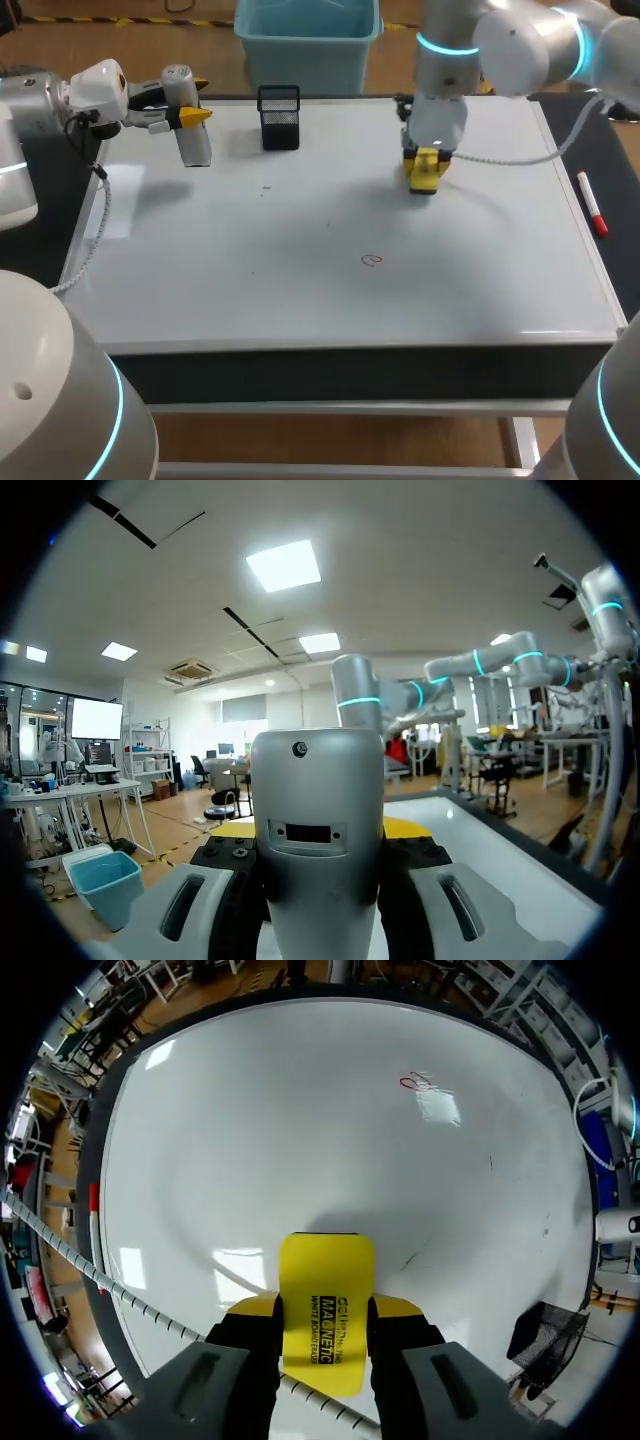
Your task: Pick up the inspection probe, press it on each red-marked spot on the whiteboard one by one, put down the probe, pick up the eraser, and wipe off all the red marks.
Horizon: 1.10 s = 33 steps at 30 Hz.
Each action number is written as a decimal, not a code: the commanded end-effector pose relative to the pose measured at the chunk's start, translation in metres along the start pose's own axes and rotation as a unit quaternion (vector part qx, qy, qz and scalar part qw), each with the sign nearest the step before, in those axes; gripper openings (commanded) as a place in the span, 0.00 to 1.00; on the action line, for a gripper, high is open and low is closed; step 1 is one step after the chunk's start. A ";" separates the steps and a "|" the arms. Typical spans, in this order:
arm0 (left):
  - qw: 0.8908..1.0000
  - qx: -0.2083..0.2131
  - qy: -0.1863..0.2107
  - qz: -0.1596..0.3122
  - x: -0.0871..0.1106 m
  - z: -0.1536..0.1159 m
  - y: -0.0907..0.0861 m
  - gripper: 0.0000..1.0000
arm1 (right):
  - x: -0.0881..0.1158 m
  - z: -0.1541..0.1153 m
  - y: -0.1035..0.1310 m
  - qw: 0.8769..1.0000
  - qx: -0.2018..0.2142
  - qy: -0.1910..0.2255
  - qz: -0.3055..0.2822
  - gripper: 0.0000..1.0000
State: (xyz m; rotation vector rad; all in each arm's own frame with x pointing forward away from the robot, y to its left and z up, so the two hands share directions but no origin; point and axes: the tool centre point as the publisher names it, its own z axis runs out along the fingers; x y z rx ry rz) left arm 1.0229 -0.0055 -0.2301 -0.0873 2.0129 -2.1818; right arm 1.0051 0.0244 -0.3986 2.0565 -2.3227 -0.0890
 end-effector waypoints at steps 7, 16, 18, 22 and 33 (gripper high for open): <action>1.000 0.000 -0.001 0.001 0.001 0.000 -0.001 0.00 | 0.061 -0.034 -0.019 0.999 0.024 0.021 0.023 0.00; 1.000 0.000 -0.001 0.001 0.001 0.000 -0.001 0.00 | 0.094 -0.032 -0.041 0.999 0.011 0.015 0.044 0.00; 1.000 0.000 -0.001 0.001 0.001 0.000 -0.001 0.00 | 0.099 -0.032 -0.043 0.999 0.010 0.016 0.047 0.00; 1.000 0.000 -0.001 0.001 0.001 0.000 -0.001 0.00 | 0.107 -0.029 -0.046 0.998 0.004 0.019 0.055 0.00; 1.000 0.000 -0.001 0.001 0.001 0.000 -0.001 0.00 | 0.121 -0.030 -0.043 0.998 -0.004 0.023 0.066 0.00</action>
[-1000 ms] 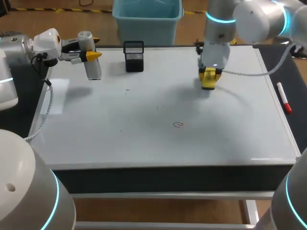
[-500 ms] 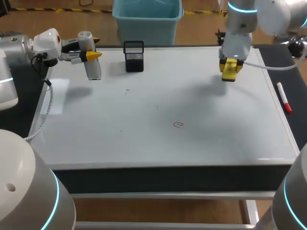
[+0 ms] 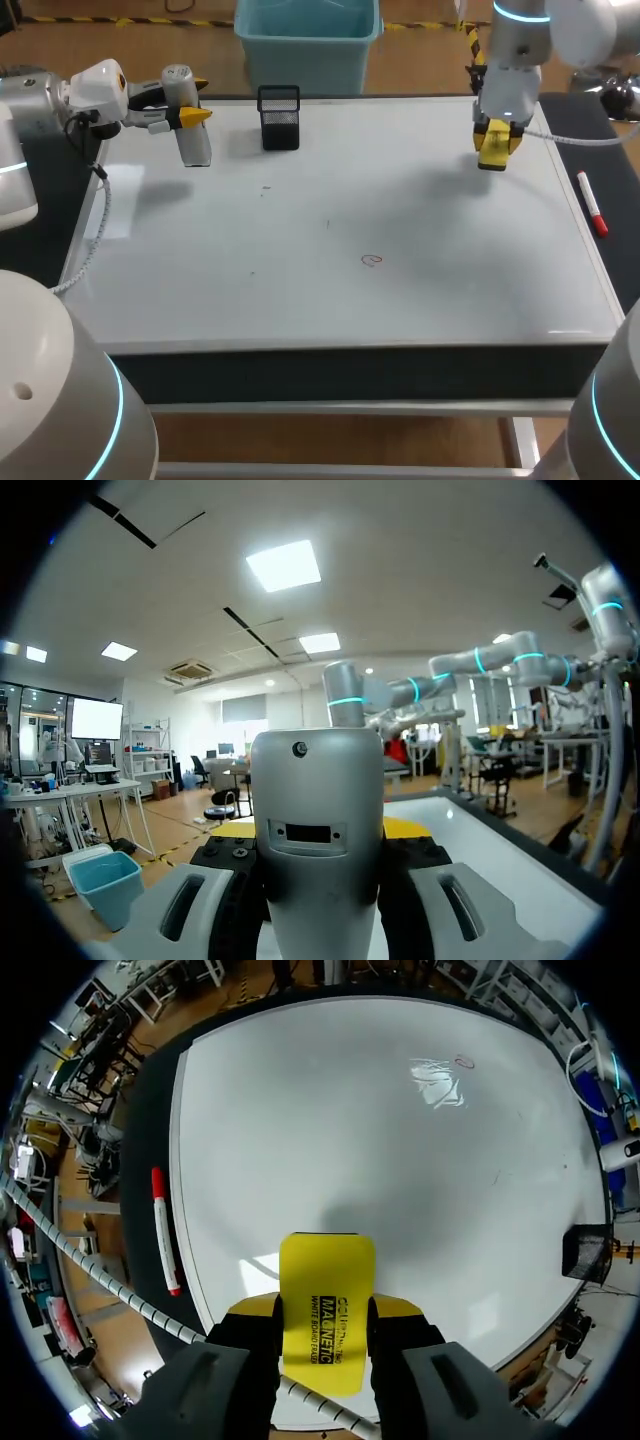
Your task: Pick up the inspection probe, press it on each red-marked spot on the whiteboard one by one, put down the probe, pick up the eraser, and wipe off all the red marks.
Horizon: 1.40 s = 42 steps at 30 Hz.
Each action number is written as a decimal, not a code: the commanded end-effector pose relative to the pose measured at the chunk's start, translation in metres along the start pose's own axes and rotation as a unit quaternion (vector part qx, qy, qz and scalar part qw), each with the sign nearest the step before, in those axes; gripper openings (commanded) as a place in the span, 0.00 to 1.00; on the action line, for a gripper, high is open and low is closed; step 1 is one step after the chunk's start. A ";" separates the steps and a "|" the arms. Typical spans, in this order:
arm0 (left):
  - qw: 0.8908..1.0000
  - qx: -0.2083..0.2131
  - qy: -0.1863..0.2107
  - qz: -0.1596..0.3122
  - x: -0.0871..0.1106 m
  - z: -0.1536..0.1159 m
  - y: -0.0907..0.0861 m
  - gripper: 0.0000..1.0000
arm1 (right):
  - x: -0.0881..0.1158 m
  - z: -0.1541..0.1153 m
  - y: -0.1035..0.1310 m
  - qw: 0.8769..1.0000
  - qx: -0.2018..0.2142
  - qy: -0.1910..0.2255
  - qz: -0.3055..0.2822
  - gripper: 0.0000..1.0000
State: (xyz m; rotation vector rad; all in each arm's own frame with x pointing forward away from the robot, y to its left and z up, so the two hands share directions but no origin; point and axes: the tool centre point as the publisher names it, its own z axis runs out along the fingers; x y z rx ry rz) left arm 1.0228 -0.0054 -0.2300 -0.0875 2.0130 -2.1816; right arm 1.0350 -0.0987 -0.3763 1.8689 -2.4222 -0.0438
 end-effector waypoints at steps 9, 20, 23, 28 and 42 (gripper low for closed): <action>1.000 0.000 -0.001 0.001 0.001 0.000 -0.001 0.00 | 0.003 -0.003 -0.001 1.000 -0.001 0.000 -0.002 0.00; 1.000 0.000 -0.001 0.001 0.001 0.000 -0.001 0.00 | 0.003 -0.003 -0.001 1.000 -0.001 0.000 -0.002 0.00; 1.000 0.000 -0.001 0.001 0.001 0.000 -0.001 0.00 | 0.003 -0.003 -0.001 1.000 -0.001 0.000 -0.002 0.00; 1.000 -0.002 0.002 0.003 0.005 0.002 -0.001 0.00 | 0.003 -0.003 -0.001 1.000 -0.001 0.000 -0.002 0.00; 0.996 0.001 0.086 0.029 0.090 0.043 -0.015 0.00 | 0.003 -0.003 -0.001 1.000 -0.001 0.000 -0.002 0.00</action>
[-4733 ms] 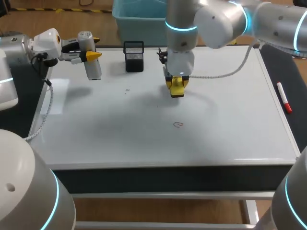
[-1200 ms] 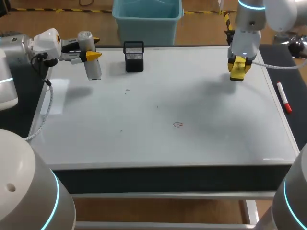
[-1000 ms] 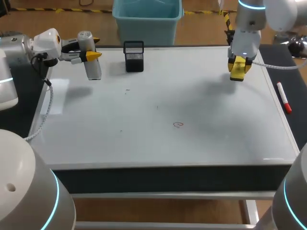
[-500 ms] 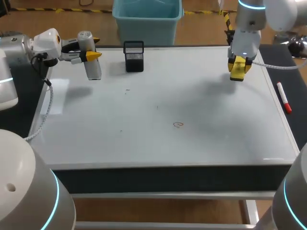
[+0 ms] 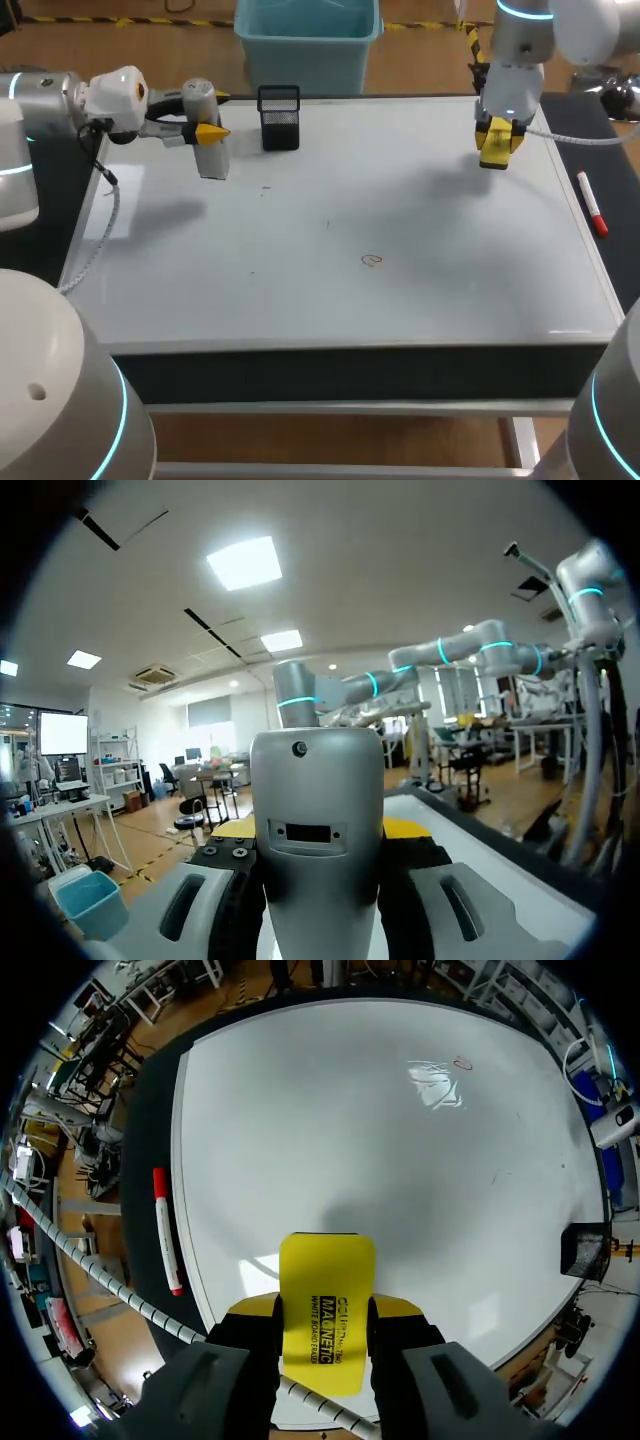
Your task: Pick up the inspection probe, press it on each red-marked spot on the whiteboard one by one, put down the probe, pick up the eraser, and wipe off all the red marks.
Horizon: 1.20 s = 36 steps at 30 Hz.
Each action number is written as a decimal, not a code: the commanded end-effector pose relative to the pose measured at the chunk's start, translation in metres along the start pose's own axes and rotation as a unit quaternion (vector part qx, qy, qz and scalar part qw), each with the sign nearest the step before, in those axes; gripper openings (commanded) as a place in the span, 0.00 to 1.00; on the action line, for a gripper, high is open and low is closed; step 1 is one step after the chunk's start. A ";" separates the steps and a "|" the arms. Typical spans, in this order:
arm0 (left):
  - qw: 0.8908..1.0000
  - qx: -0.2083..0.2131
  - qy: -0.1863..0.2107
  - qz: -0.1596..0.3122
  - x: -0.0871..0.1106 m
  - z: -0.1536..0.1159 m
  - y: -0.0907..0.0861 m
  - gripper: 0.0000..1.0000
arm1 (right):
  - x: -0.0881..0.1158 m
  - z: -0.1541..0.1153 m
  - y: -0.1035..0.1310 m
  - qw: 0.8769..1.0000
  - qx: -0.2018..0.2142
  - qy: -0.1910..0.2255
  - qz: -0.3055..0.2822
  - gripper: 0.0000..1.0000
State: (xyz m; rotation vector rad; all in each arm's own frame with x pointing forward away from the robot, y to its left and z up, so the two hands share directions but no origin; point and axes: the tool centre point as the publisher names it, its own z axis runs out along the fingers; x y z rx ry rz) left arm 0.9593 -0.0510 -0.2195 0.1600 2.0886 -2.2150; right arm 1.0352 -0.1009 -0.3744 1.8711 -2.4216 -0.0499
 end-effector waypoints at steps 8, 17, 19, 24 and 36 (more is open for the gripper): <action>0.998 0.034 0.061 -0.002 0.064 0.055 -0.005 0.00 | 0.001 -0.001 0.000 1.000 0.001 0.001 -0.001 0.00; 0.990 0.037 0.133 -0.025 0.090 0.112 -0.001 0.00 | 0.001 -0.001 0.000 1.000 0.001 0.001 -0.001 0.00; 0.988 0.037 0.145 -0.027 0.095 0.125 -0.001 0.00 | 0.001 -0.001 0.000 1.000 0.001 0.001 -0.001 0.00; 0.983 0.048 0.174 -0.036 0.104 0.155 0.003 0.00 | 0.001 -0.001 0.000 1.000 0.001 0.001 -0.001 0.00; 0.973 0.053 0.212 -0.078 0.117 0.220 0.028 0.00 | 0.001 -0.001 0.000 1.000 0.001 0.001 -0.001 0.00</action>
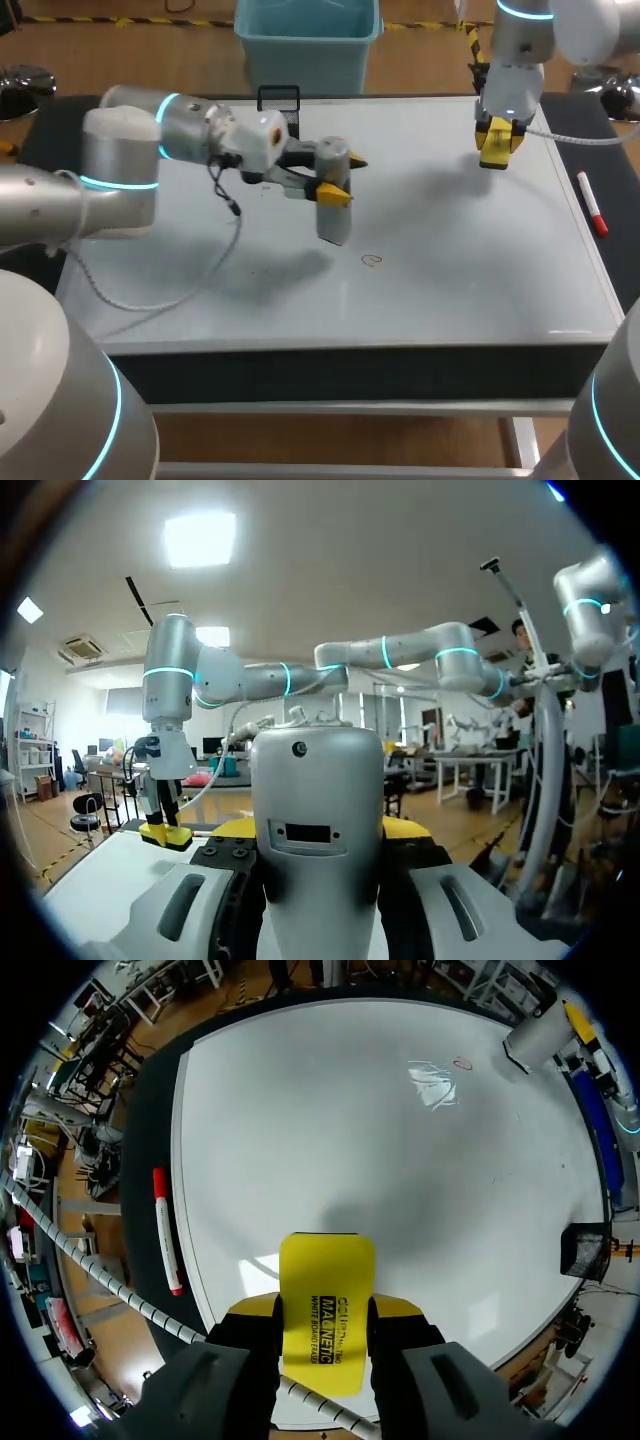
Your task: Pick up the inspection probe, press it on each red-marked spot on the whiteboard one by one, put down the probe, pick up the eraser, and wipe off all the red marks.
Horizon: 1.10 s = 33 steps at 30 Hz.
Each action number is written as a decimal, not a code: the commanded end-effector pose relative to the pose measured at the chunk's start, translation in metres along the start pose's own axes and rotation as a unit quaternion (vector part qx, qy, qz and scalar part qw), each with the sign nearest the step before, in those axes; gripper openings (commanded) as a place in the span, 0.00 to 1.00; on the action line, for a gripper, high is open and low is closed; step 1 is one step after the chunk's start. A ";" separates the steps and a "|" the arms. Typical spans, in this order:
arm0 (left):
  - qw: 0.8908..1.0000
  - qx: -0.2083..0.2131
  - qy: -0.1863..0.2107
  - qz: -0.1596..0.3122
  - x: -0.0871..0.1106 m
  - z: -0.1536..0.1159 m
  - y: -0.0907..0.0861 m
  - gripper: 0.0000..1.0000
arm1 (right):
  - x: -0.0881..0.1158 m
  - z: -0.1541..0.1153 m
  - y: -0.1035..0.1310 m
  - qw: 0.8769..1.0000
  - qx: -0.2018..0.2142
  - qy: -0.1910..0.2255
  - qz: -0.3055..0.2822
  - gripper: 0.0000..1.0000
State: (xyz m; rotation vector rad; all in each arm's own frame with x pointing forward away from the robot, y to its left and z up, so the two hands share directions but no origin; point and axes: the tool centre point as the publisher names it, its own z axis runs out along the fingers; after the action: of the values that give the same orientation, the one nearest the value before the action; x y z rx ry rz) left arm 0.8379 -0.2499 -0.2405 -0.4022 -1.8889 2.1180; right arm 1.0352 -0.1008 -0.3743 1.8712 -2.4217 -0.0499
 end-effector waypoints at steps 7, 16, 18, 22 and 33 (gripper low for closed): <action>0.999 0.016 0.041 -0.013 -0.019 0.033 0.023 0.00 | 0.001 -0.001 0.000 1.000 0.001 0.001 -0.001 0.00; 0.999 0.019 0.050 -0.011 -0.016 0.042 0.036 0.00 | 0.001 -0.001 0.000 1.000 0.001 0.001 -0.001 0.00; 0.998 0.021 0.051 -0.014 -0.015 0.044 0.039 0.00 | 0.001 -0.001 0.000 1.000 0.001 0.001 -0.001 0.00; 0.998 0.023 0.052 -0.017 -0.015 0.045 0.041 0.00 | 0.001 -0.001 0.000 1.000 0.001 0.001 -0.001 0.00; 0.998 0.026 0.056 -0.018 -0.011 0.046 0.048 0.00 | 0.001 -0.001 0.000 1.000 0.001 0.001 -0.001 0.00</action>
State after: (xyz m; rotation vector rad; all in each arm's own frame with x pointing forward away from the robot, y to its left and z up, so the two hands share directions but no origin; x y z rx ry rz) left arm 0.8286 -0.3008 -0.2803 -0.4557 -1.7713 2.0699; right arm 1.0352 -0.1008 -0.3743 1.8712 -2.4216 -0.0499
